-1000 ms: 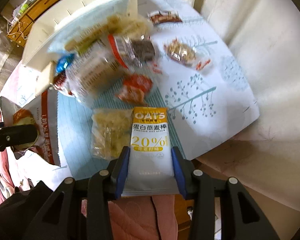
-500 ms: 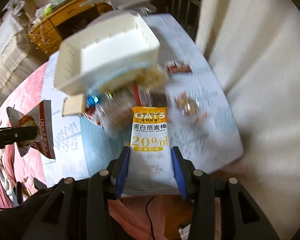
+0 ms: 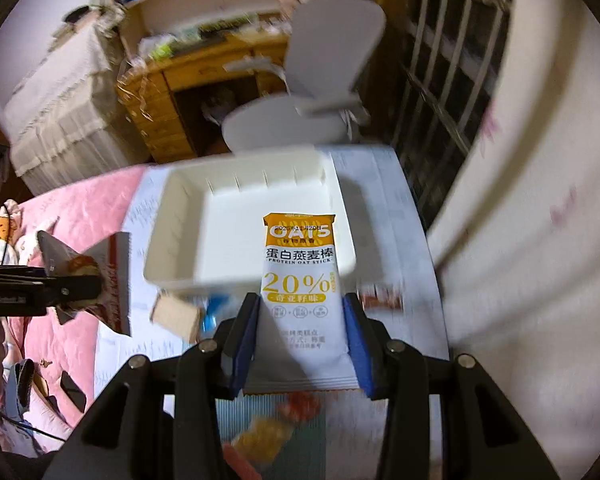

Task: Organize snacks
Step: 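Carry both snacks over the white tray and release them inside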

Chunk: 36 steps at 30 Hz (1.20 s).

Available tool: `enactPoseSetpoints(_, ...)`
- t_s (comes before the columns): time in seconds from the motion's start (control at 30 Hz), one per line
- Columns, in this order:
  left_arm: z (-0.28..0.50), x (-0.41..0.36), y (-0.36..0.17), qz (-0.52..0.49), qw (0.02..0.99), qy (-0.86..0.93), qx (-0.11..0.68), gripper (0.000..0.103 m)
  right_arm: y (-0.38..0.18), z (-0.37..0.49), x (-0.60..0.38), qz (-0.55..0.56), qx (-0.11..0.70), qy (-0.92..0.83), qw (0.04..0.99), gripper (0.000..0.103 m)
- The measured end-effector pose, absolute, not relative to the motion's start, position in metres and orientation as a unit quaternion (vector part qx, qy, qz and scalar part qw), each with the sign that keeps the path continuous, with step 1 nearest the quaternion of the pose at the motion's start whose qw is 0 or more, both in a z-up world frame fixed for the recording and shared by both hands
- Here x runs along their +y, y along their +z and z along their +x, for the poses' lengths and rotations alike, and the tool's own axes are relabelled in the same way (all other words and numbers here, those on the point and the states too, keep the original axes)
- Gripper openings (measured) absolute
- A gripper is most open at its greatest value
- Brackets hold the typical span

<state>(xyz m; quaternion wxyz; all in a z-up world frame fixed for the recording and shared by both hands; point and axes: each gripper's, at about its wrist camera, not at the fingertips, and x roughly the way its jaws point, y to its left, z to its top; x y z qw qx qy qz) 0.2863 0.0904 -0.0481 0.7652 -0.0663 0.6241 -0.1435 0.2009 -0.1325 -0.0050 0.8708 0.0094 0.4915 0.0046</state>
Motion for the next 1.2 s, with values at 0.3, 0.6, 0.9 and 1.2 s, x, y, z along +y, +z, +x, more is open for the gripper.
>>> enactPoseSetpoints(0.3,0.337,0.069,-0.054,-0.092,0.800,-0.140,0.575,0.067,-0.023,0.259,-0.146,0.012,0.456,0.040,0.889,0.042)
enactPoseSetpoints(0.6,0.374,0.055,-0.080,-0.101,0.807,-0.116,0.570,0.087,-0.050,0.304,-0.161,0.056,0.436,0.077,0.895,0.042)
enactPoseSetpoints(0.9,0.376,0.054,-0.088,-0.102,0.804,-0.095,0.578,0.093,-0.068,0.316,-0.170,0.102,0.463,0.079,0.877,0.048)
enactPoseSetpoints(1.2,0.352,0.064,-0.074,-0.106,0.814,-0.099,0.562,0.093,-0.057,0.295,-0.170,0.108,0.459,0.063,0.879,0.048)
